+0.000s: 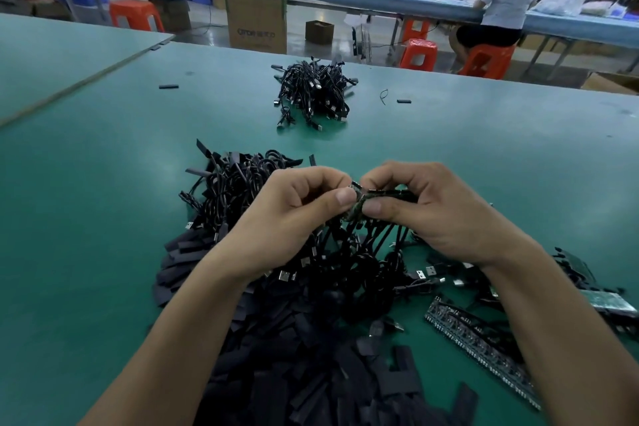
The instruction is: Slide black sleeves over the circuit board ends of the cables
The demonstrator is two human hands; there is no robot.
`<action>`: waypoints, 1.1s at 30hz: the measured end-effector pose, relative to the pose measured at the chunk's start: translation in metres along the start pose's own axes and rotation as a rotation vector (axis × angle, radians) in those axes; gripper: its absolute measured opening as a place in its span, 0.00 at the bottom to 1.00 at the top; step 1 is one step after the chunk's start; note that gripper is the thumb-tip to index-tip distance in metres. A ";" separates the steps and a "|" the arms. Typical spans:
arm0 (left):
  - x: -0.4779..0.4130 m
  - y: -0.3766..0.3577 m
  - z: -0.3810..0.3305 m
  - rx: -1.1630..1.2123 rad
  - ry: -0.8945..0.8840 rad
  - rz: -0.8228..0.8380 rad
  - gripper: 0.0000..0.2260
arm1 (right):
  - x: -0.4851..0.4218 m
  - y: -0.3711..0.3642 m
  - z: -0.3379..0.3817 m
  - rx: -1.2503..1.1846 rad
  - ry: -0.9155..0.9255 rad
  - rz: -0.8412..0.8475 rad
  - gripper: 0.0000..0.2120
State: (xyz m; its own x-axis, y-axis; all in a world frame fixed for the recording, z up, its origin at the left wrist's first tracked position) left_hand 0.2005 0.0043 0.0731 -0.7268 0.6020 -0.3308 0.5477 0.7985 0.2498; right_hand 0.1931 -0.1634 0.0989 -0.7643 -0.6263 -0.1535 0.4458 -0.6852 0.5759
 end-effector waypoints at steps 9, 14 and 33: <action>0.003 0.016 -0.002 0.309 -0.093 -0.323 0.09 | 0.020 0.026 -0.038 0.543 -0.577 -0.588 0.09; 0.005 0.023 -0.008 0.305 -0.144 -0.434 0.11 | 0.019 0.016 -0.040 0.755 -0.744 -0.463 0.23; 0.001 0.016 0.001 0.191 -0.043 -0.336 0.13 | -0.007 -0.089 -0.050 0.517 -0.513 0.351 0.08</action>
State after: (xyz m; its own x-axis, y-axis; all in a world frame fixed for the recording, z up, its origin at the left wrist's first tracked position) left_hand 0.2090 0.0176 0.0756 -0.8629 0.3029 -0.4046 0.3523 0.9345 -0.0516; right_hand 0.1822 -0.1168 0.0085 -0.7942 -0.4384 0.4207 0.5238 -0.1429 0.8398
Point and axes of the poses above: each hand's wrist, its own x-axis away from the middle knuckle, its own y-axis out of the back of the hand, z = x × y, the point moved 4 cm from there along -x, towards the middle knuckle, and after that the axes turned 12 degrees about z, right-handed, at the moved point
